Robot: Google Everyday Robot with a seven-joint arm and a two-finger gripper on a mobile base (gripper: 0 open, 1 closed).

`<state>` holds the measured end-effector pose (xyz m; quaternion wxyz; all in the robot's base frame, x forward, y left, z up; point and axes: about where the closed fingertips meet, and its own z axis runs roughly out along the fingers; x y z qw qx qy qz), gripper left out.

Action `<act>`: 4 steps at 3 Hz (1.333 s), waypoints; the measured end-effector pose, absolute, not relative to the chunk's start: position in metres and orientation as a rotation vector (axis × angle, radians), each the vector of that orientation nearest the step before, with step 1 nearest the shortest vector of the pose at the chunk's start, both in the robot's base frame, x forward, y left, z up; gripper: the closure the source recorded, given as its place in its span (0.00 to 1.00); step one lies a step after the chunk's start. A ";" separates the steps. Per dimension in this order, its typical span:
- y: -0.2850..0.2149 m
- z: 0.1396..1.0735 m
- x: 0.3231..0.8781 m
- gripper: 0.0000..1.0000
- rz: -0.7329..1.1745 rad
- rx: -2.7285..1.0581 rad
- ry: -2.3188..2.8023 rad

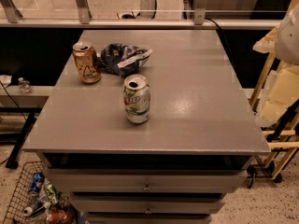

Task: Knock 7up can over

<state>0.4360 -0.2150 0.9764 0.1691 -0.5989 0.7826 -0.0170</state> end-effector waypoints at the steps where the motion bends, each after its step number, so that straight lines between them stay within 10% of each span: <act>1: -0.203 0.957 0.429 0.00 0.067 -1.692 2.154; 4: -0.150 0.946 0.440 0.00 0.245 -1.527 1.921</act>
Offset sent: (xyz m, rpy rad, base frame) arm 0.0022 0.1380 -0.0379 0.7742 -0.1920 0.1652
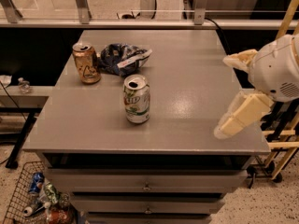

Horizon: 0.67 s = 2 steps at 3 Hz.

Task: Knock 7up can over

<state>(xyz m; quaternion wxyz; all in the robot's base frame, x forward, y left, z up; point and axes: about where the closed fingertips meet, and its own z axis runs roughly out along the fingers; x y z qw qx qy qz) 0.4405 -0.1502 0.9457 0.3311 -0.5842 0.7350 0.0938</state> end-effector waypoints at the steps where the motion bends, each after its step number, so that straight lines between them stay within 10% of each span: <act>1: -0.128 0.931 0.454 0.00 0.301 -1.451 1.889; 2: -0.105 0.925 0.468 0.00 0.334 -1.419 1.826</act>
Offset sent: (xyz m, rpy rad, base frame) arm 0.0479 0.0694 -0.0325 0.2319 -0.0887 0.0082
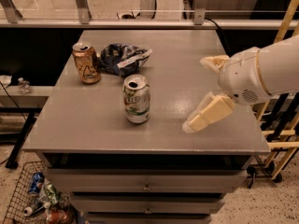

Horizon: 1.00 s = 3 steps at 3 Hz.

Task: Knock 7up can over

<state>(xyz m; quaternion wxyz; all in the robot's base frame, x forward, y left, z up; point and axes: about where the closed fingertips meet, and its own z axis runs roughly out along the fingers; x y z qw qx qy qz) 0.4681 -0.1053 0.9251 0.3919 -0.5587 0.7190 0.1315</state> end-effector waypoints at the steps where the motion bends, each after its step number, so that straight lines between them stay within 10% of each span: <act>1: -0.073 0.915 0.480 0.00 0.395 -1.431 1.755; 3: -0.029 0.884 0.491 0.00 0.539 -1.455 1.694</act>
Offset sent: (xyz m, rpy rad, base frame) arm 0.0250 0.0854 -0.0482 0.1557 0.0391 0.1627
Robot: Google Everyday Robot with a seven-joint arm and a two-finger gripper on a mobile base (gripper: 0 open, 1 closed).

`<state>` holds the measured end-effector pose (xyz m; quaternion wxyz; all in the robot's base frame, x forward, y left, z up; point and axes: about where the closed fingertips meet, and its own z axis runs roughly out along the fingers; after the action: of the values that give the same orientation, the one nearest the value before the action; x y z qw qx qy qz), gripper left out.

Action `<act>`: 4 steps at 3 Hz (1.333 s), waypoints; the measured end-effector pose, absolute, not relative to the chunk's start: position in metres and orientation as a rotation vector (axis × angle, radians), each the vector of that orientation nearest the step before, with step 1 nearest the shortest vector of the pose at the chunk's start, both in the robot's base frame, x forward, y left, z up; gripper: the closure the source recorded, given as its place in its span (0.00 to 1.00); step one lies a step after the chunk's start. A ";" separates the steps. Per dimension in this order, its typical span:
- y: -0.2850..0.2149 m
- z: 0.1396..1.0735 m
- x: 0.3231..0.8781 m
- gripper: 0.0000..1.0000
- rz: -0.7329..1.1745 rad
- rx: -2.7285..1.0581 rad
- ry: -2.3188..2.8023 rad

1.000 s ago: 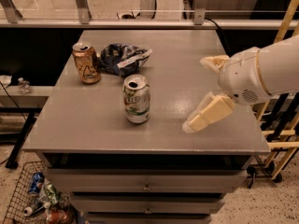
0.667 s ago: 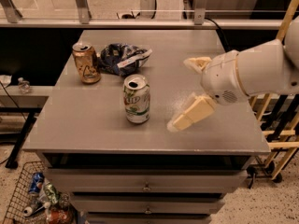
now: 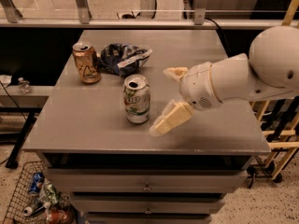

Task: Knock 7up can over

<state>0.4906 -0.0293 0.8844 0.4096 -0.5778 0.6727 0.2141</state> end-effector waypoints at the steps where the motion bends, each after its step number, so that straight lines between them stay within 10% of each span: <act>1: -0.014 0.879 0.501 0.00 0.581 -1.425 1.640; 3: 0.012 0.875 0.523 0.00 0.663 -1.354 1.553; 4: 0.019 0.871 0.529 0.19 0.699 -1.338 1.533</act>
Offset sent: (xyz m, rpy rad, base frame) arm 0.0362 0.0426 -0.0099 0.2061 -0.0484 0.0263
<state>0.5291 0.0193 0.8707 0.4751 -0.5472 0.6270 0.2859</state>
